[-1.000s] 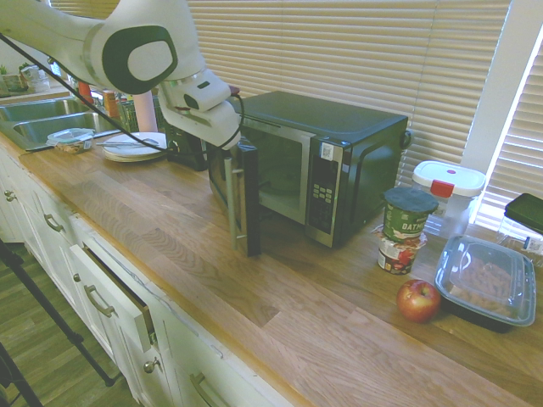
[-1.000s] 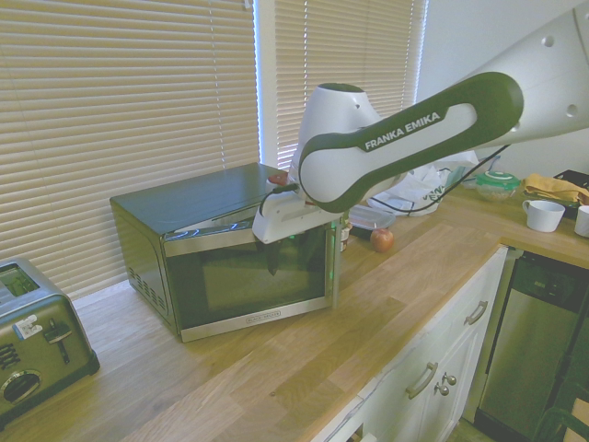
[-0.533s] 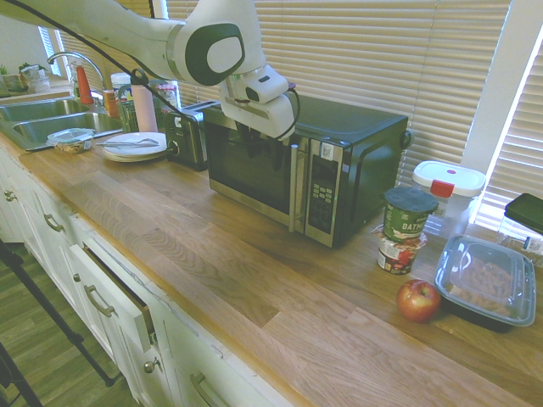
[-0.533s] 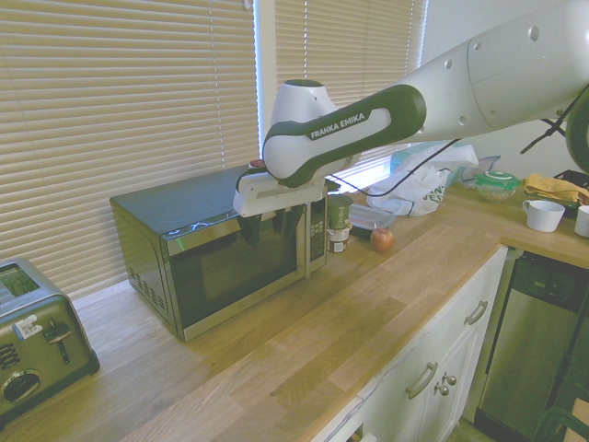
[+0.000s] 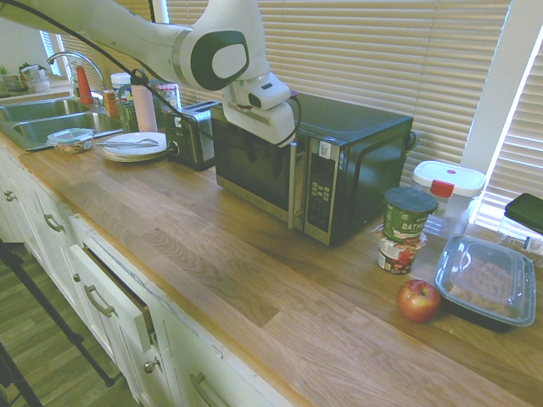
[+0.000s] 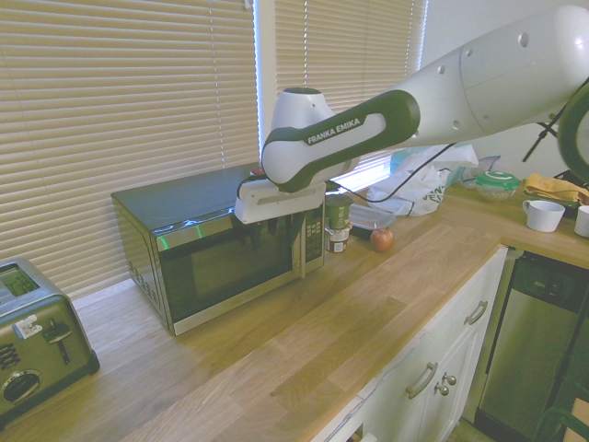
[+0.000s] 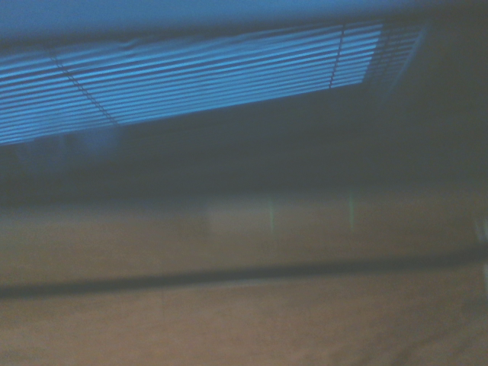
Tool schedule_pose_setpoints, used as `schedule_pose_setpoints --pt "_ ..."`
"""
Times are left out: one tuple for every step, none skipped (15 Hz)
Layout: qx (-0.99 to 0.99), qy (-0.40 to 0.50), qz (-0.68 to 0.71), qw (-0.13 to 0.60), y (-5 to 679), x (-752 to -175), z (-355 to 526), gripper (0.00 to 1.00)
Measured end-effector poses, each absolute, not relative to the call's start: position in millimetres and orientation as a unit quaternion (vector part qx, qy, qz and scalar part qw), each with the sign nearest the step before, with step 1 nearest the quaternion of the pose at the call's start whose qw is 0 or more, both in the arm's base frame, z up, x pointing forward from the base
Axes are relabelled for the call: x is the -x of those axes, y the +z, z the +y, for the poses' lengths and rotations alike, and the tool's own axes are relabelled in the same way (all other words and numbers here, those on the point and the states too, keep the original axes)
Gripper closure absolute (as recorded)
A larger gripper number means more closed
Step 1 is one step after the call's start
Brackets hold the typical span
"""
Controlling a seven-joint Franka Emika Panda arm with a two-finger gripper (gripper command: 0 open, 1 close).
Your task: Close the microwave
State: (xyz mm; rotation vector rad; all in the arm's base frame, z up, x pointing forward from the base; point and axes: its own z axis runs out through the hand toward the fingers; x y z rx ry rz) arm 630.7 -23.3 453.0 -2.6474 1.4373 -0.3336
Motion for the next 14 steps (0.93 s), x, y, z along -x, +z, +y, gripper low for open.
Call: schedule_pose_setpoints --pt "0.874 -0.097 0.473 0.055 446 -616 -23 0.00" --pt "0.876 -0.084 0.471 0.054 438 -601 -24 0.00" --pt "0.877 -0.074 0.471 0.052 433 -584 -26 0.00" --pt "0.878 -0.066 0.470 0.054 432 -567 -27 0.00" --pt "0.880 -0.059 0.469 0.054 431 -548 -29 0.00" --pt "0.880 -0.054 0.468 0.053 429 -529 -30 0.00" --pt "0.881 -0.048 0.467 0.052 424 -510 -31 0.00" --pt "0.882 -0.044 0.467 0.050 420 -494 -32 0.00" --pt "0.882 -0.041 0.467 0.049 417 -484 -32 0.00" --pt "0.883 -0.039 0.466 0.048 415 -476 -33 0.00" --pt "0.884 -0.038 0.464 0.047 411 -473 -33 0.00" --pt "0.885 -0.037 0.461 0.043 407 -469 -34 0.00" --pt "0.887 -0.035 0.459 0.037 403 -466 -35 0.00" --pt "0.889 -0.035 0.455 0.031 400 -464 -35 0.00"
